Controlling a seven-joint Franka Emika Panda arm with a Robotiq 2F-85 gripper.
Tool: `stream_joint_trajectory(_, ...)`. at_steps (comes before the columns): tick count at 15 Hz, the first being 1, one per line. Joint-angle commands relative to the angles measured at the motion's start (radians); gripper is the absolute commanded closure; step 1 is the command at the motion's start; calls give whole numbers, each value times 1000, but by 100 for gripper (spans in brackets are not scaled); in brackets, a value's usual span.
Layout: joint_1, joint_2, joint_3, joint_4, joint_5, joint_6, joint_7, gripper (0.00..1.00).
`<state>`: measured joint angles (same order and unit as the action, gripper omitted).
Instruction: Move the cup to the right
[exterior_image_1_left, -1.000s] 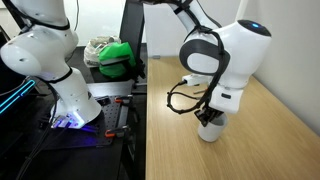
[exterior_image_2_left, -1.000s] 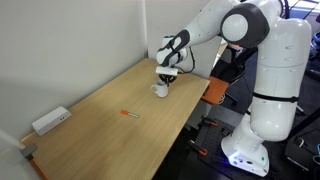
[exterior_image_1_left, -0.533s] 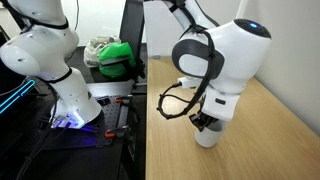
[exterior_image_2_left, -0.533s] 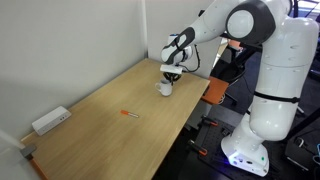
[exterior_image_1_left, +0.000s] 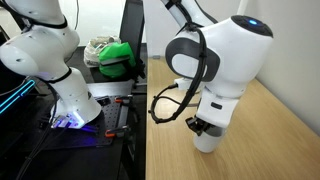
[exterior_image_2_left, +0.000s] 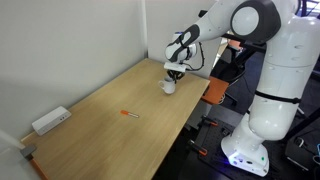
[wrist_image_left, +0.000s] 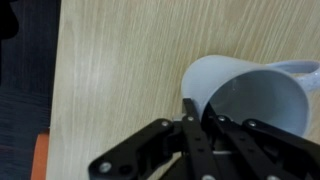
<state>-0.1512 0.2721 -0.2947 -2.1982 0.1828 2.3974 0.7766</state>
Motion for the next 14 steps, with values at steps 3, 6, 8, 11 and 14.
stream_joint_trajectory(3, -16, -48, -23, -28, -22, 7, 39, 97)
stream_joint_trajectory(6, -26, -44, -32, -23, -24, 3, 41, 97)
stream_joint_trajectory(8, -32, -40, -36, -20, -22, 2, 38, 97)
stream_joint_trajectory(11, -41, -34, -40, -19, -16, 13, 32, 97)
stream_joint_trajectory(14, -48, -28, -40, -18, -13, 18, 29, 97)
